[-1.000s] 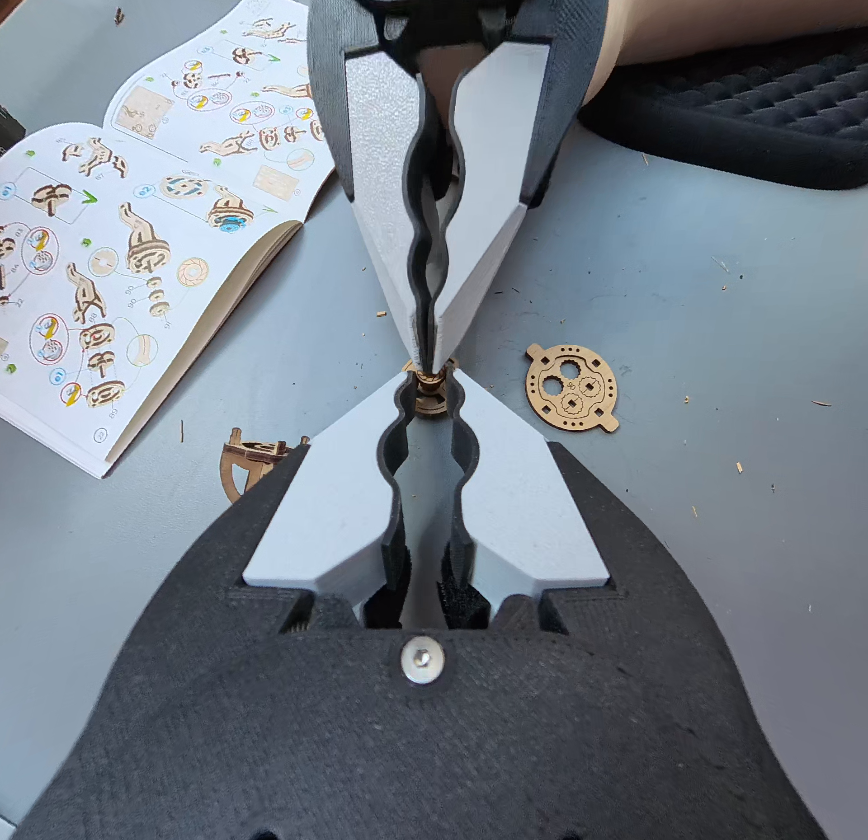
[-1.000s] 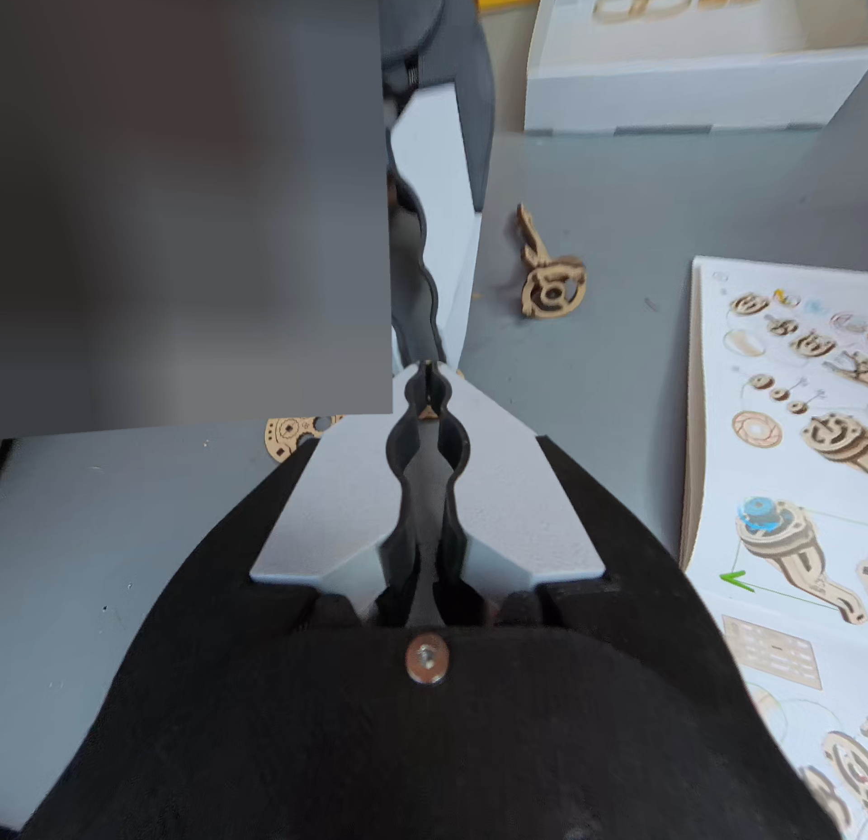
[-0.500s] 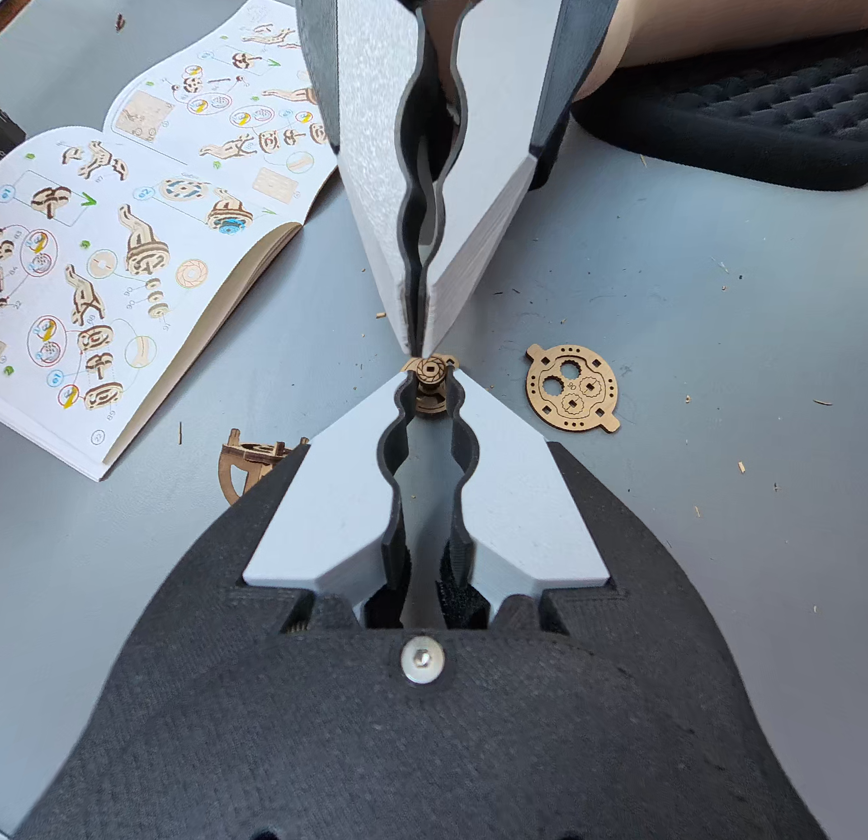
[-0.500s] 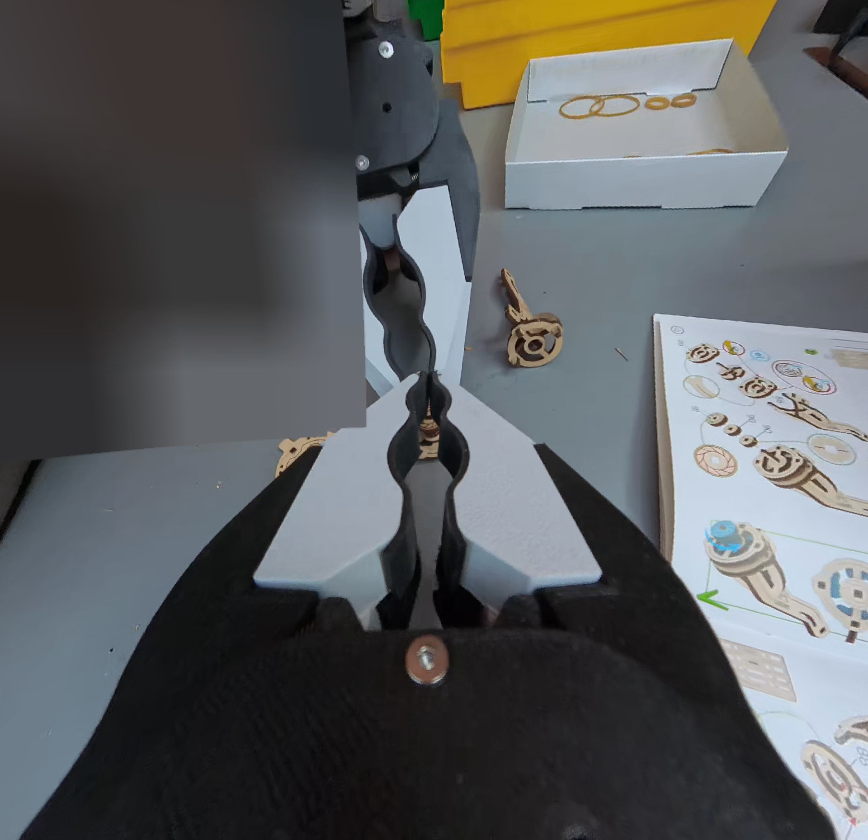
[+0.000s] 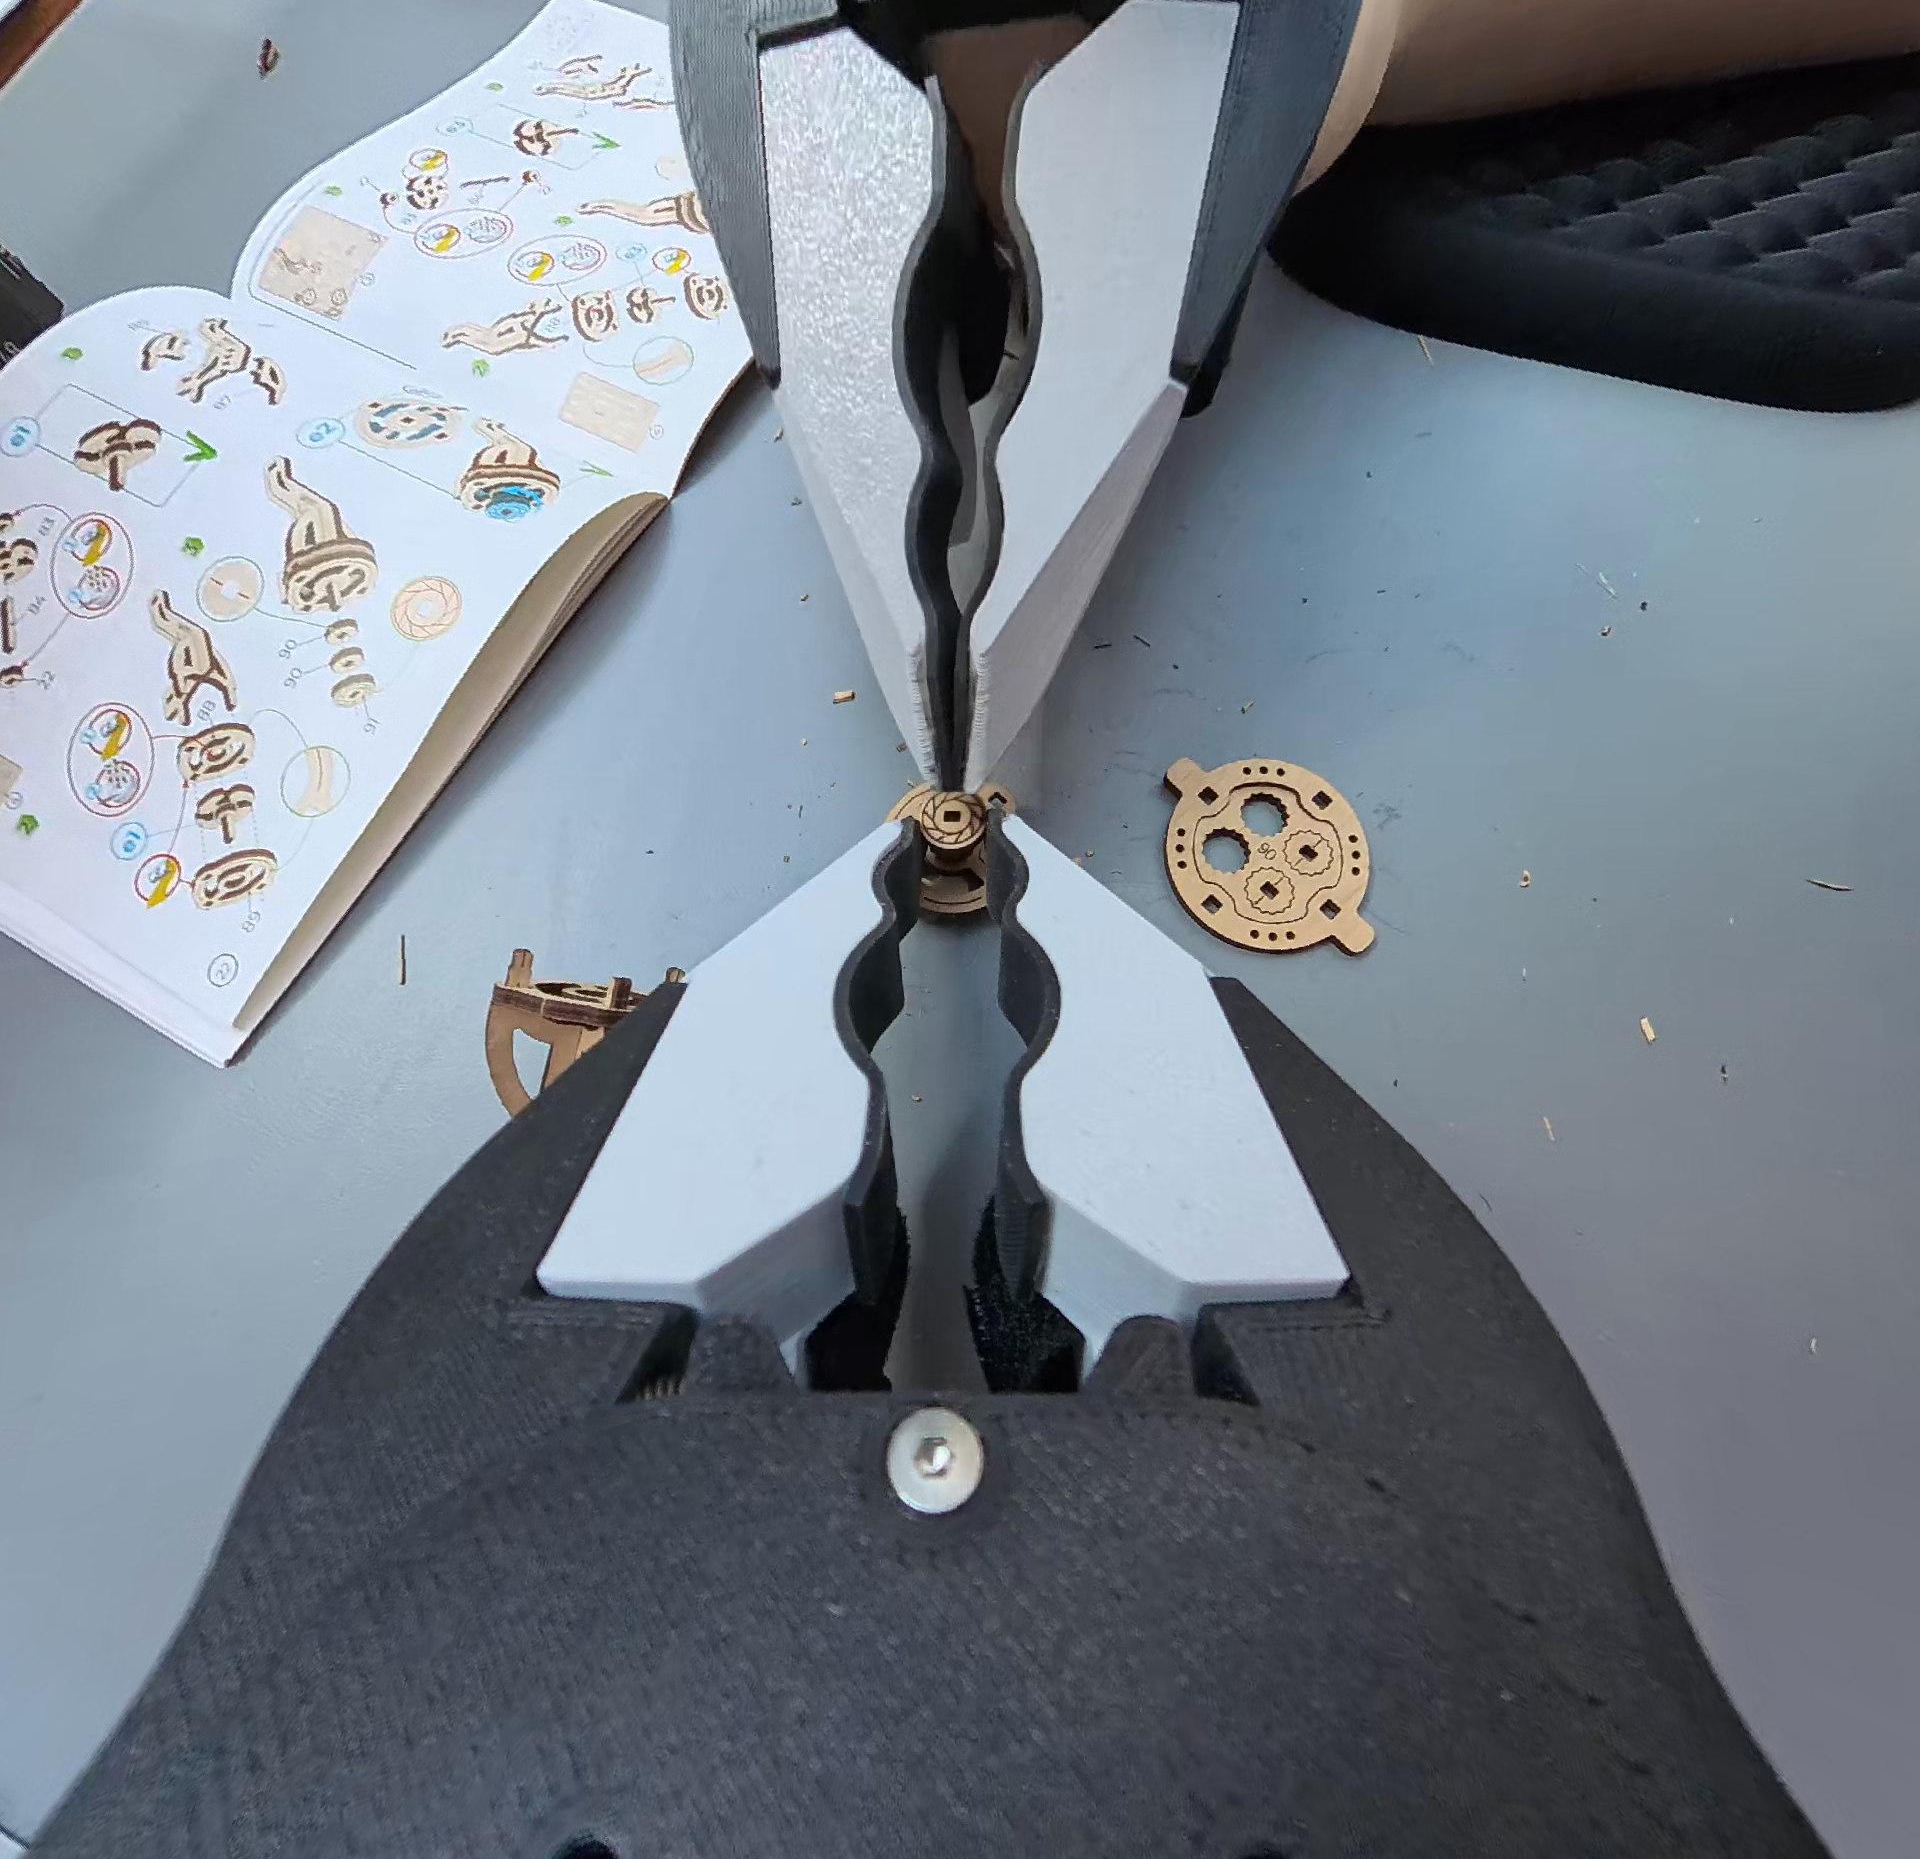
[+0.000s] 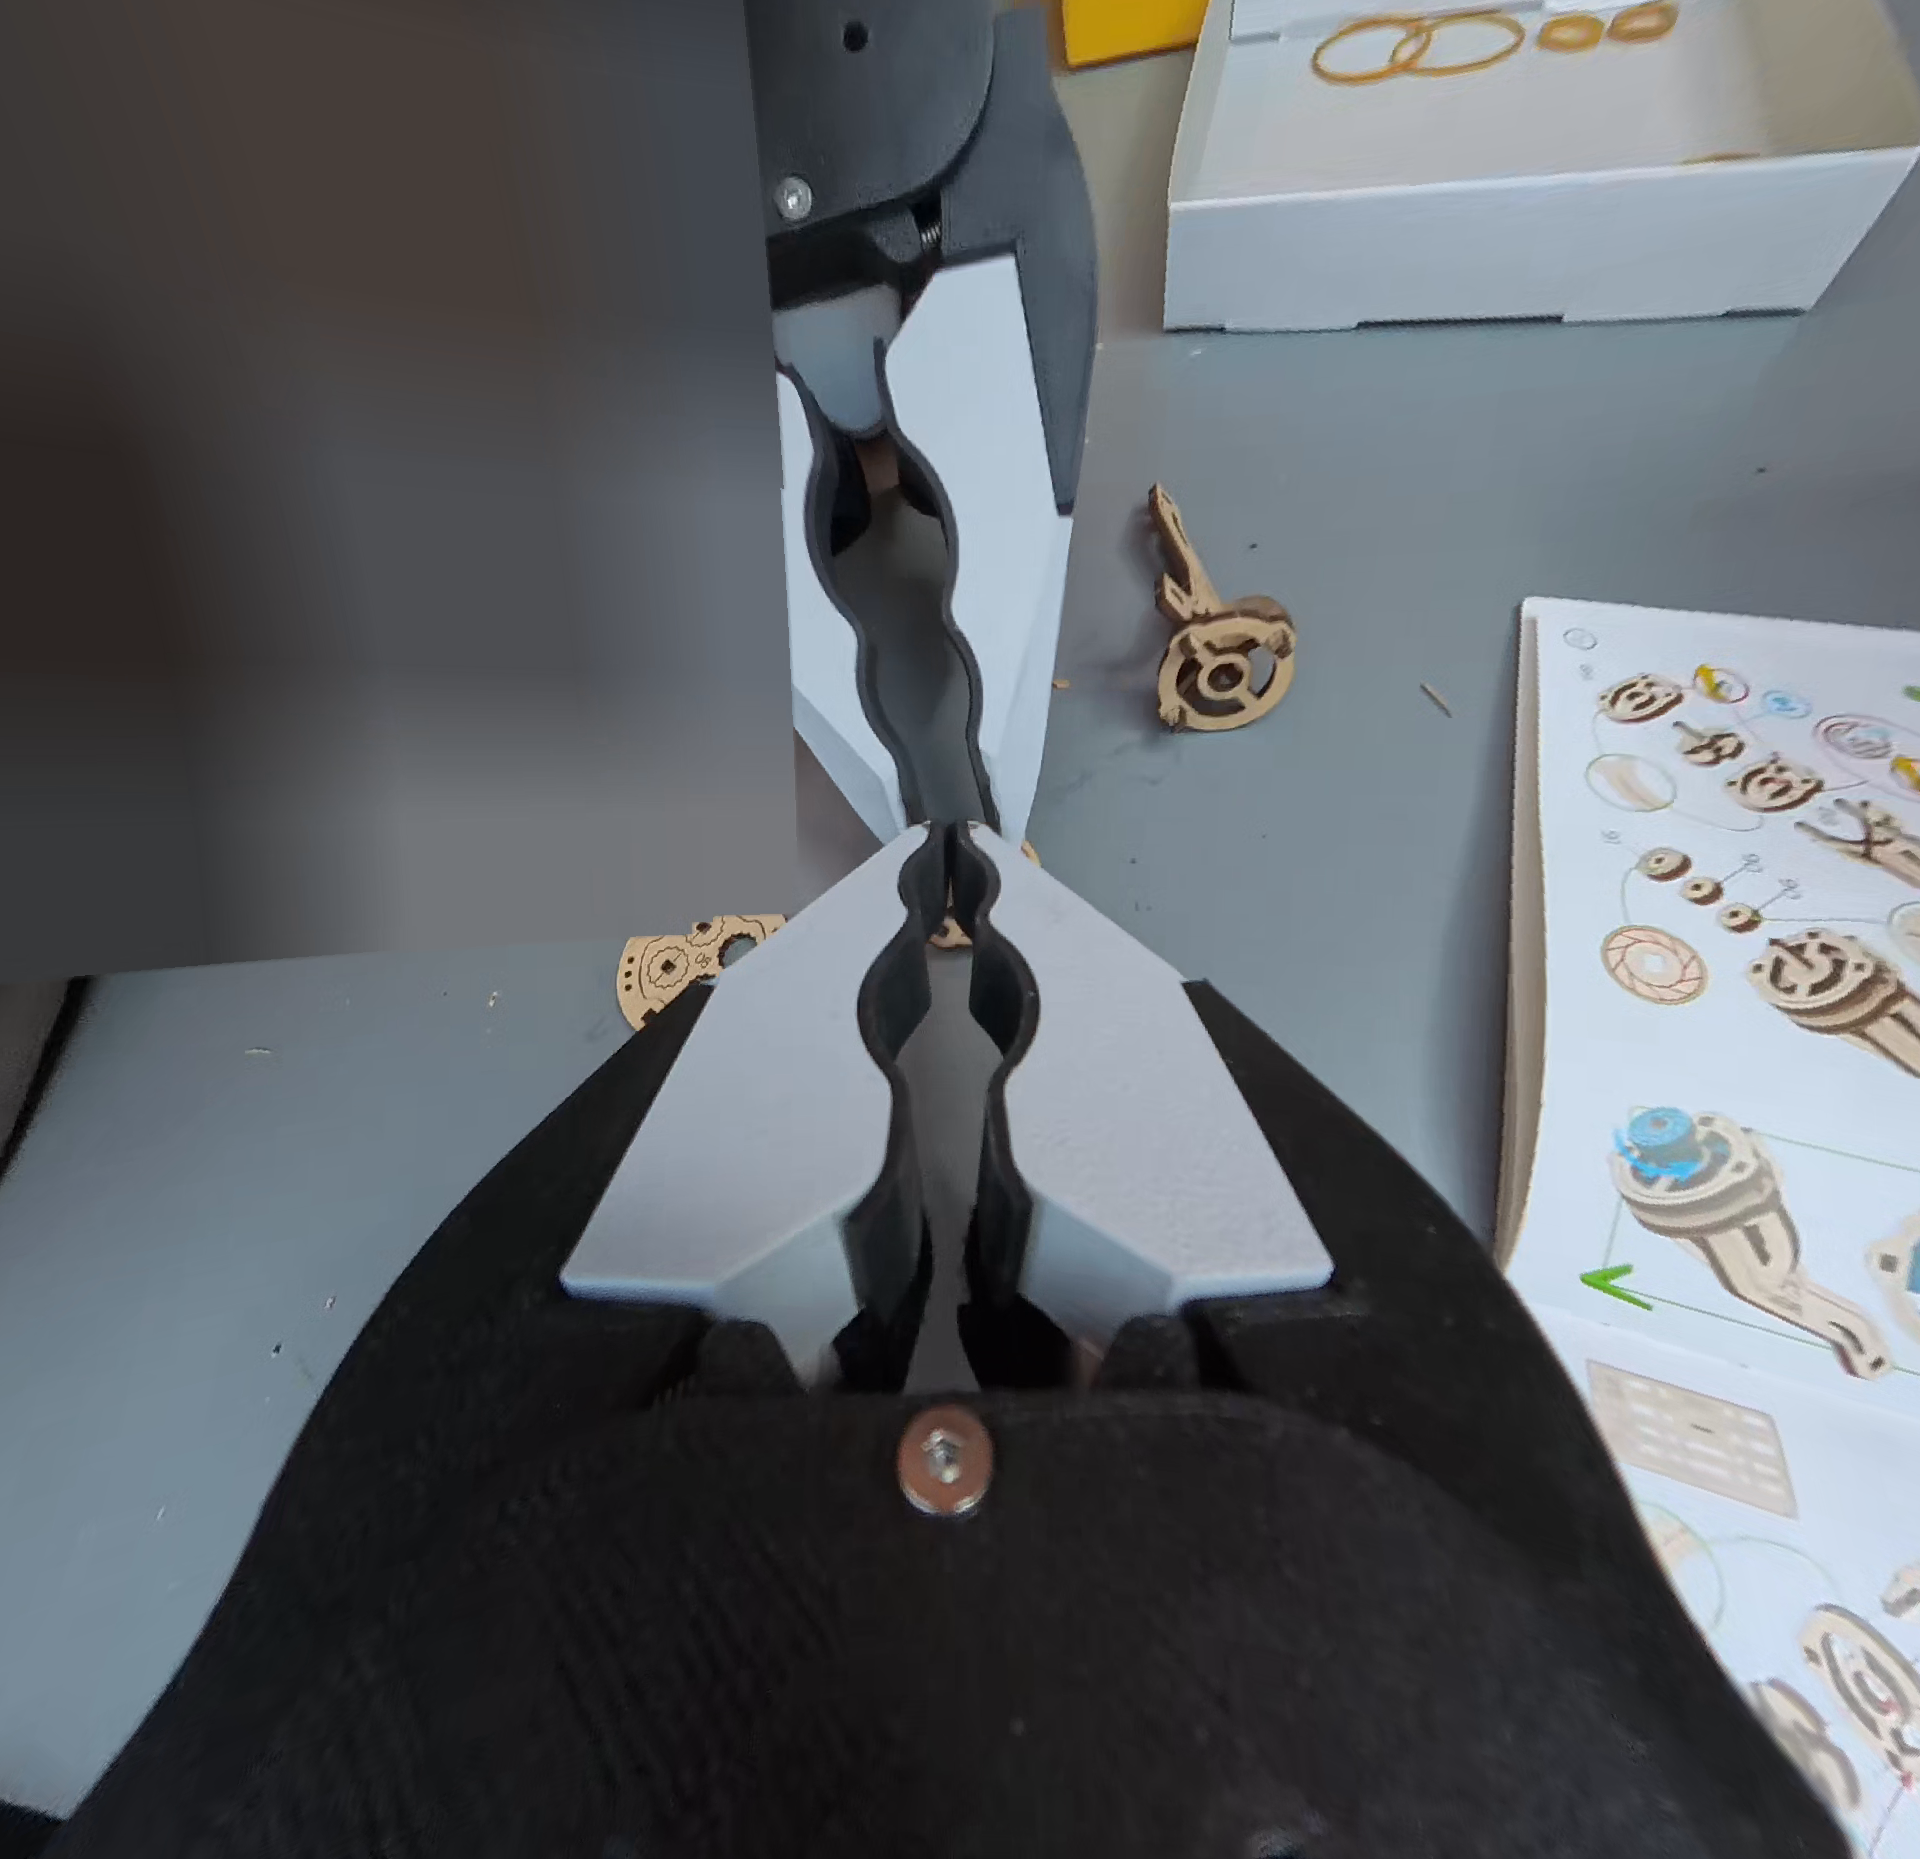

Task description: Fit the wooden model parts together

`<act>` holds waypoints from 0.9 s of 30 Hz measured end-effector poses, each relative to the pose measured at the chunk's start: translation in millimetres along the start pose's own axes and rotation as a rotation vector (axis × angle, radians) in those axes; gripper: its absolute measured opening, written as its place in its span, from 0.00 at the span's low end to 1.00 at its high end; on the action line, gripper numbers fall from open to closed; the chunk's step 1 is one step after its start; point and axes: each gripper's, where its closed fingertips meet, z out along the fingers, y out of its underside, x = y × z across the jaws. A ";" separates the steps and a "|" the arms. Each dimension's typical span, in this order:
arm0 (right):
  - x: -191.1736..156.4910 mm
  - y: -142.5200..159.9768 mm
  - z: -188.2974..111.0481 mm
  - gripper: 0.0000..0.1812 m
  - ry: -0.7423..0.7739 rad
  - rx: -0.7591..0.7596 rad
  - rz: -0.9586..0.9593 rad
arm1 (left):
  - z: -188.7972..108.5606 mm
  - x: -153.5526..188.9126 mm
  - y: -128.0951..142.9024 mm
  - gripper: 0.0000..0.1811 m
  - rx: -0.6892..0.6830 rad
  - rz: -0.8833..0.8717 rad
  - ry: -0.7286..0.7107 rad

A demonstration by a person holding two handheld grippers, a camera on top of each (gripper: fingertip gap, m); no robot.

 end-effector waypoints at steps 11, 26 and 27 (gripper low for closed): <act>-2.3 -14.3 -2.5 0.00 0.005 0.063 -0.011 | 0.7 -0.1 -0.4 0.06 0.008 0.002 0.000; 1.2 -1.2 4.5 0.00 0.005 0.028 0.031 | 1.1 -0.4 0.7 0.06 0.002 0.013 -0.004; 1.1 -2.7 1.6 0.00 0.002 0.015 0.037 | 1.3 -0.4 0.5 0.06 0.005 0.011 -0.005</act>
